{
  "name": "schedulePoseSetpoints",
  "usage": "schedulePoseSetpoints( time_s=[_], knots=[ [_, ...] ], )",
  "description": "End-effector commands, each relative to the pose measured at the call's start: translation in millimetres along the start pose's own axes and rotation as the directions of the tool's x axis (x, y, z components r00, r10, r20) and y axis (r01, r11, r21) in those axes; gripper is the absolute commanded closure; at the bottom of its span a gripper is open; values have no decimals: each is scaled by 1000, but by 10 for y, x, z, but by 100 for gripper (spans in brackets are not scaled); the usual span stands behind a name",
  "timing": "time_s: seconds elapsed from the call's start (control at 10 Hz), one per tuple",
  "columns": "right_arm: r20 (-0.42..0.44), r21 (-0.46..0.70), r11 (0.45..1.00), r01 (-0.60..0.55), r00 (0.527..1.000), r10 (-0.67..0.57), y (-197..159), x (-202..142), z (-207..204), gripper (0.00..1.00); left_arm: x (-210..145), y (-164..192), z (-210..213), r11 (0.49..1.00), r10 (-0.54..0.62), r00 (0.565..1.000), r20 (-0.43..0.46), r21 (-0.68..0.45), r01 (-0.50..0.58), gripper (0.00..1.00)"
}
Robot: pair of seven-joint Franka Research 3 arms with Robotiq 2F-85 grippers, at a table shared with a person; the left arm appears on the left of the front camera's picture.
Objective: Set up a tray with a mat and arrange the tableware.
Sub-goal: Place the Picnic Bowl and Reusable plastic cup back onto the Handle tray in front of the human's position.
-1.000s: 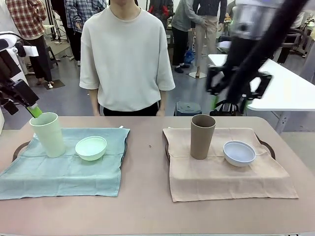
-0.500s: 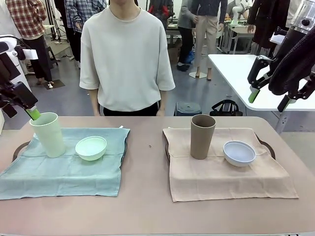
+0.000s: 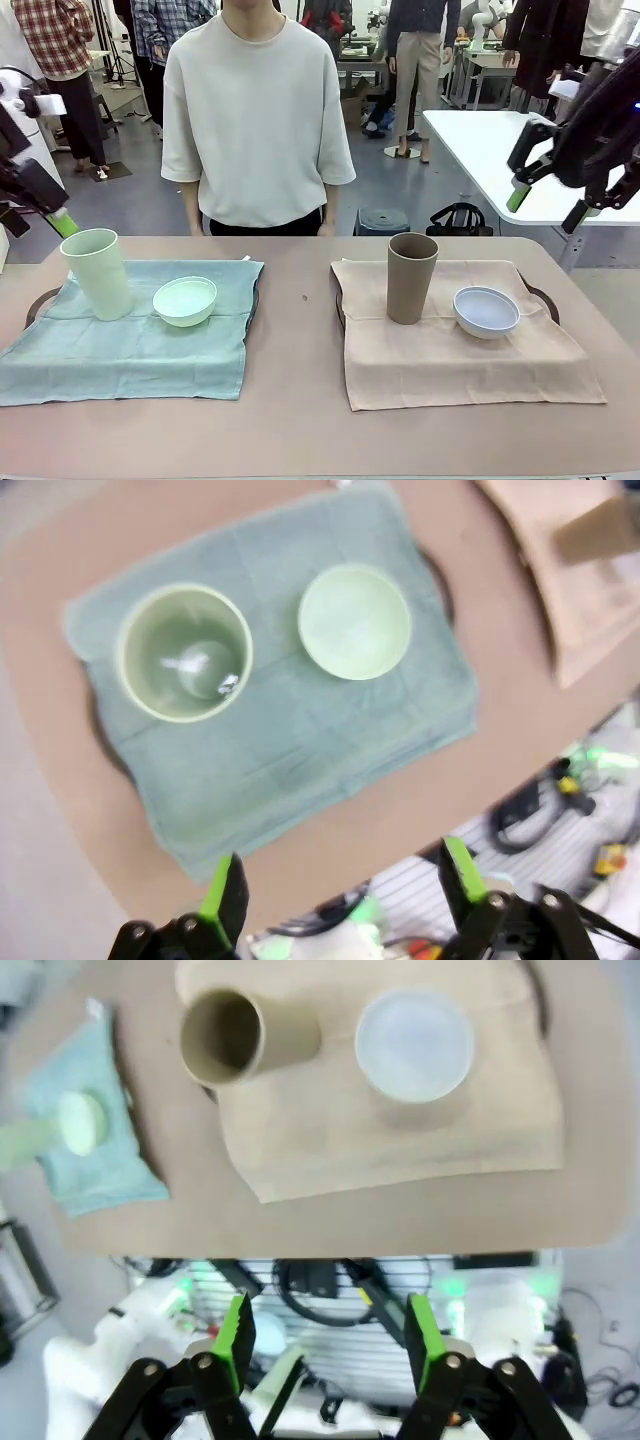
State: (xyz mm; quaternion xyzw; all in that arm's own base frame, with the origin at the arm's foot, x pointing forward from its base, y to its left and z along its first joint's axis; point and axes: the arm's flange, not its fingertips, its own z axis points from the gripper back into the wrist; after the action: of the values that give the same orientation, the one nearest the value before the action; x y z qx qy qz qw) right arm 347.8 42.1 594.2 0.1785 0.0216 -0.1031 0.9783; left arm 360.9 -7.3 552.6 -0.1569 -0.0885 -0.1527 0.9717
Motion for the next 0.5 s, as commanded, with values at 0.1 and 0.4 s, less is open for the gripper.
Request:
schedulePoseSetpoints(
  time_s=[0.1,0.4],
  knots=[
    [-64,342,936,87,996,-69,-1080,208,116,23,-20,757,365,915,90,996,1,-396,-82,0],
    [-58,604,794,64,998,-37,-1777,165,209,23,-143,1347,391,738,113,993,-16,-668,-95,0]
  ],
)
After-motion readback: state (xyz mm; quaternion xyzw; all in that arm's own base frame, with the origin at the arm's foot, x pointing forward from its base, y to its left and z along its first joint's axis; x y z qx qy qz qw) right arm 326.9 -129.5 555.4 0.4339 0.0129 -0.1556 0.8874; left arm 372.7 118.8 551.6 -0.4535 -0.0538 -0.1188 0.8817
